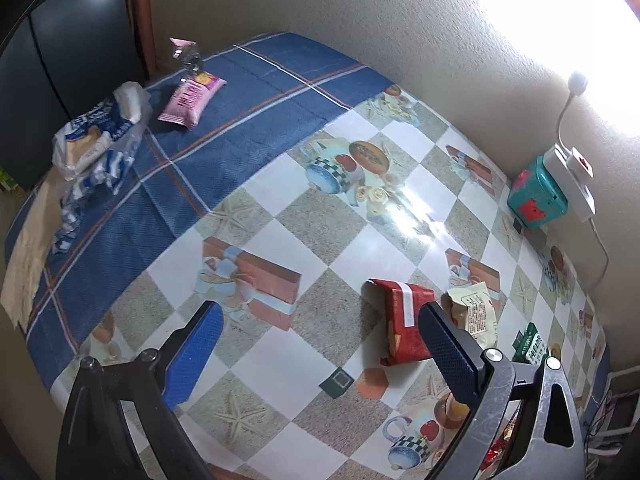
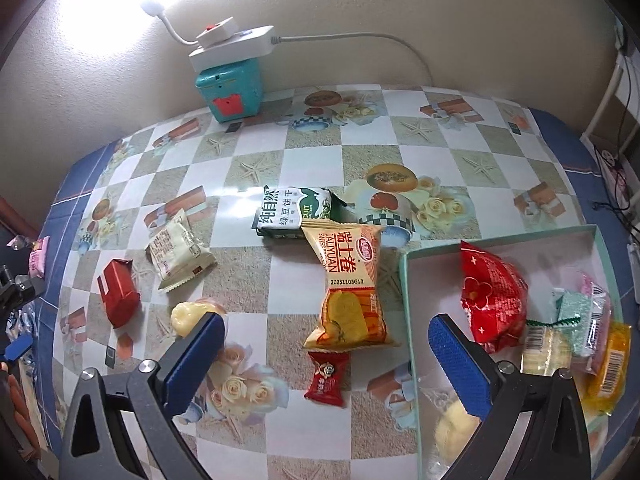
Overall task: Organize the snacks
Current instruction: 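Grasp the red box with the left tool while the right tool grasps the yellow bag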
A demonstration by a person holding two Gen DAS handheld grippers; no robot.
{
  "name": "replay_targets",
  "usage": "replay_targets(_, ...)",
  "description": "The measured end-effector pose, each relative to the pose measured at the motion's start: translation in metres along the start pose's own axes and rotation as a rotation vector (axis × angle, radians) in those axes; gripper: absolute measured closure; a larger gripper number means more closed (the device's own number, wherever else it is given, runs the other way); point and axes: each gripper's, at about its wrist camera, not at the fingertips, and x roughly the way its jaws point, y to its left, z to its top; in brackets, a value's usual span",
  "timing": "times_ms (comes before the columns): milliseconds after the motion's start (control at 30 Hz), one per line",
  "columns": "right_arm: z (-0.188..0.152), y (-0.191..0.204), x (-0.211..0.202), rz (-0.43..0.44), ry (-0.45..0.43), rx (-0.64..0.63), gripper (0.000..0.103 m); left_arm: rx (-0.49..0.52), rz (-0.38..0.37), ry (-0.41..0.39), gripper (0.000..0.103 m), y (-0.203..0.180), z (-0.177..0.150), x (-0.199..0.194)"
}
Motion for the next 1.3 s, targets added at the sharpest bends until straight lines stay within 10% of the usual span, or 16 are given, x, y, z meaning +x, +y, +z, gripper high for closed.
replay_targets(500, 0.021, -0.014, 0.028, 0.012, 0.024, 0.025, 0.009, 0.040, -0.068, 0.024, 0.005, -0.034, -0.006, 0.040)
replay_targets(1300, 0.017, -0.010, 0.053, -0.006, 0.074, -0.002, 0.051, 0.216, -0.071, 0.046, 0.018, -0.074, -0.019, 0.067)
